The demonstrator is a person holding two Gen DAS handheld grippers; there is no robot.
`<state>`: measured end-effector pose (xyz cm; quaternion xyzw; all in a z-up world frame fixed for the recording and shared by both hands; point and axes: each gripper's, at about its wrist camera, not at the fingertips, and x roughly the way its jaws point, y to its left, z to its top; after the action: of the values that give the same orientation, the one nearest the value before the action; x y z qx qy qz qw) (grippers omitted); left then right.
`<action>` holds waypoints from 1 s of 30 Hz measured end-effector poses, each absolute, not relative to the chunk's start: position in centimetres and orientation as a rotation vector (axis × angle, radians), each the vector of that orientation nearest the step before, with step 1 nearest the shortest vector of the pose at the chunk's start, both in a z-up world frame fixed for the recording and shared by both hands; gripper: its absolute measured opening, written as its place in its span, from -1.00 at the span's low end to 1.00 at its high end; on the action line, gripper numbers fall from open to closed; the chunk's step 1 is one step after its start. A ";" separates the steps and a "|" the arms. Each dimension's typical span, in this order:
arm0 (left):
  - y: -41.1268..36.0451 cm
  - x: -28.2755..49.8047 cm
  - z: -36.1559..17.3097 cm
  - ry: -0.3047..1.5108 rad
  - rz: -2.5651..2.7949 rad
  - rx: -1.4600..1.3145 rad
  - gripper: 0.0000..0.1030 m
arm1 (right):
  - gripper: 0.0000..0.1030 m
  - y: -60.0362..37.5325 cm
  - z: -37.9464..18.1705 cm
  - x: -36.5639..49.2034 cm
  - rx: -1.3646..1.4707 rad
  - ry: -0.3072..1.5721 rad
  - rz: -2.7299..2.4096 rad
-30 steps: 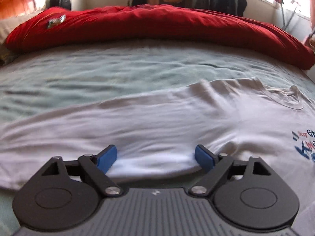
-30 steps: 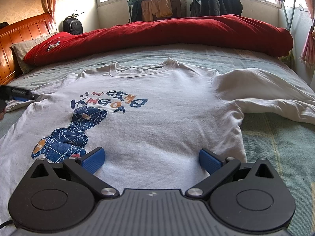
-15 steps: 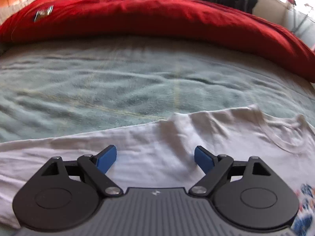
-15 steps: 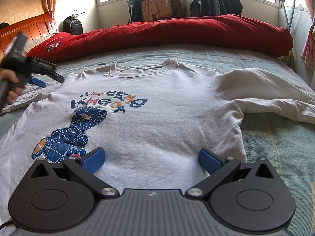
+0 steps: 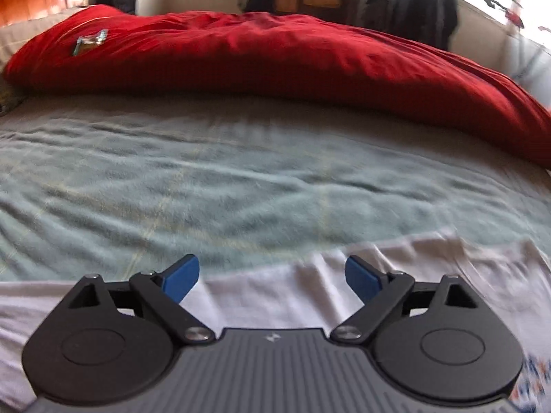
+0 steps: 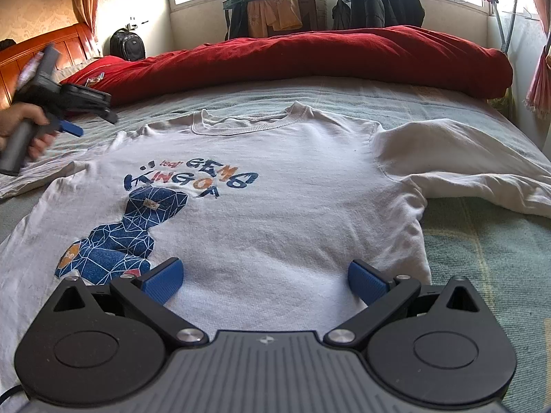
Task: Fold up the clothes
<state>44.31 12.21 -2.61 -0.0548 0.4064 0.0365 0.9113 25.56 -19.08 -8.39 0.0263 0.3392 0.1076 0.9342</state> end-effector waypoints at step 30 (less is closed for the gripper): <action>6.9 32.5 -5.2 0.950 -0.159 -0.273 0.77 | 1.00 -19.2 -8.4 25.5 0.063 0.696 0.226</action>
<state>32.50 6.92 -5.17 -0.1311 0.4555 -0.0762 0.8772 25.48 -19.22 -8.36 0.0306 0.3401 0.1103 0.9334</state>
